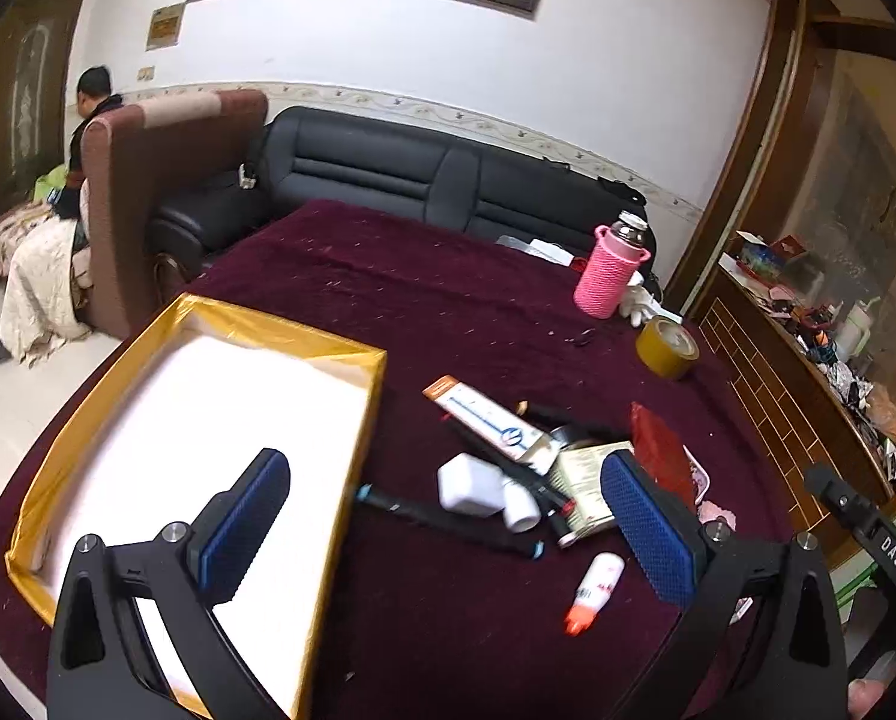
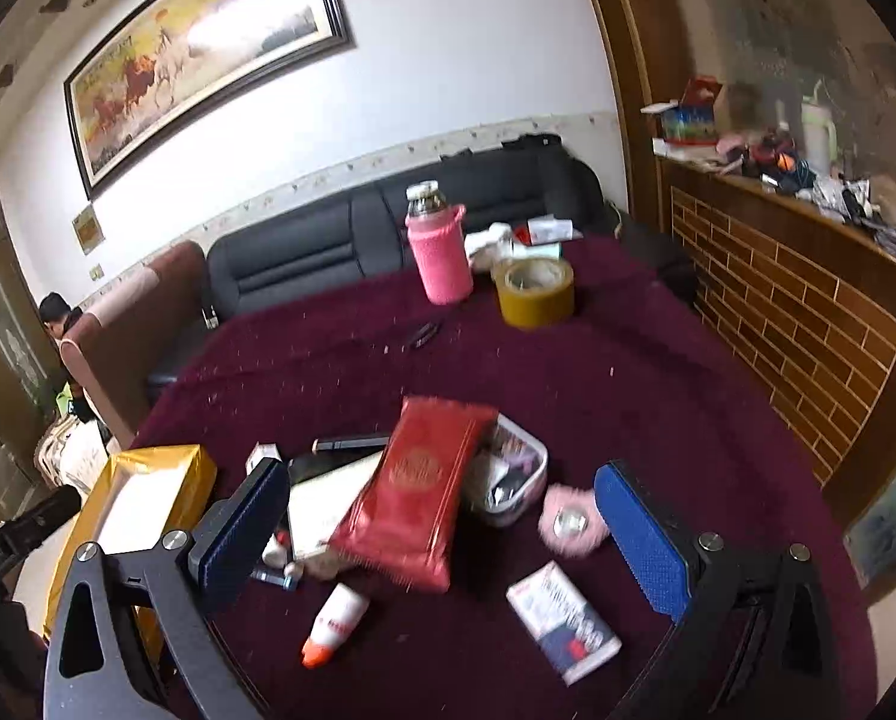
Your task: Organize objects
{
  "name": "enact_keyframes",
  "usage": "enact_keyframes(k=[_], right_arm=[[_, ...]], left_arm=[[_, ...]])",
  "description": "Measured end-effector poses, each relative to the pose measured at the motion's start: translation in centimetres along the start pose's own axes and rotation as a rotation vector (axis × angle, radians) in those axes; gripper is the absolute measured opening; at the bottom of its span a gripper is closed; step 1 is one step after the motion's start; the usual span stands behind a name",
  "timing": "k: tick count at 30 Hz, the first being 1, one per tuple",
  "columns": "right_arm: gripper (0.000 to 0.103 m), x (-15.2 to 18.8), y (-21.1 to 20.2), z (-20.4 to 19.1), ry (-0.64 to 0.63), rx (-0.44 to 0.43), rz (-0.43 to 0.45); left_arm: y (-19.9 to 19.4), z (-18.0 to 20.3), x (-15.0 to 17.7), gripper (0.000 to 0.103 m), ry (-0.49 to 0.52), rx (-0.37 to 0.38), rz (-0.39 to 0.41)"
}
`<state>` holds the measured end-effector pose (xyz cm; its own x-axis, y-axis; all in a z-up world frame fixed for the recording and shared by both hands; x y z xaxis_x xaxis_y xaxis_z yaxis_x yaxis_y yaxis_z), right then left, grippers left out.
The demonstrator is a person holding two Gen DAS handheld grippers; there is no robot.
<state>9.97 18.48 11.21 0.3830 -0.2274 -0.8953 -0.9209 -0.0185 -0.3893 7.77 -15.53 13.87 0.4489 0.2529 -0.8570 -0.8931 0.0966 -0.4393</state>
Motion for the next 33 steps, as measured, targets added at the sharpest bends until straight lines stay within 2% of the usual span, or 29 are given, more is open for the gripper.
enact_keyframes(k=[2,4,7,8,10,11,12,15,18,19,21,23,26,29,33], right_arm=[[0.103,0.2,-1.8,-0.5,-0.019,0.024,0.065],[0.103,0.2,-3.9,-0.8,-0.043,0.045,0.170],[0.103,0.5,-4.1,-1.0,-0.038,-0.016,0.224],[0.103,0.7,-3.2,-0.8,-0.032,-0.040,0.194],[0.103,1.0,-0.3,-0.4,-0.037,0.005,0.043],[0.103,1.2,1.2,0.0,-0.023,-0.013,-0.028],[0.103,1.3,2.1,0.4,-0.004,-0.031,-0.062],[0.103,1.3,4.4,1.2,0.034,-0.042,-0.108],[0.103,1.6,6.7,0.4,0.032,-0.082,-0.149],[0.103,1.8,7.4,-0.3,0.032,-0.113,-0.167],[0.103,2.5,9.0,-2.5,0.051,-0.248,-0.226],[0.103,3.1,10.3,-4.9,0.106,-0.471,-0.296],[0.103,4.6,11.5,-8.7,0.137,-0.696,-0.410],[0.103,6.3,12.3,-11.8,0.123,-0.761,-0.481],[0.103,7.8,14.0,-14.3,0.085,-0.746,-0.545]], left_arm=[[-0.3,-0.8,0.4,0.103,-0.015,0.005,-0.013],[-0.2,-1.2,1.0,0.103,-0.016,0.005,-0.036],[0.8,-1.3,1.8,0.103,-0.026,0.013,-0.072],[1.2,-1.4,2.0,0.103,-0.034,0.021,-0.085],[2.2,-1.1,2.5,0.103,-0.043,0.039,-0.104],[2.9,-0.8,2.8,0.103,-0.036,0.040,-0.111],[3.4,-0.5,3.0,0.103,-0.027,0.044,-0.113],[5.5,1.0,4.1,0.103,0.026,0.066,-0.141],[7.5,1.8,5.3,0.103,0.052,0.095,-0.212],[7.9,1.7,5.5,0.103,0.051,0.102,-0.230],[7.9,1.5,5.7,0.103,0.044,0.138,-0.253],[7.2,1.4,5.7,0.103,0.054,0.172,-0.243],[5.3,0.9,5.5,0.103,0.100,0.198,-0.196],[3.1,-0.1,5.4,0.103,0.129,0.202,-0.139],[0.6,-2.0,5.3,0.103,0.165,0.193,-0.083]])
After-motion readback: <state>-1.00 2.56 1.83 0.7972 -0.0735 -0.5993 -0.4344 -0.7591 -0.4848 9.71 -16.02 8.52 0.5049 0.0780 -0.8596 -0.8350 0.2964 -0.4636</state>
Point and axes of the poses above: each gripper's, at about its wrist camera, not at the fingertips, and y roughly the way its jaws point, z to its right, x to its underside, the point moved 1 cm from there along y, roughly the way its jaws point, and after that the axes turned 11 degrees about z, right-handed, at the moved point
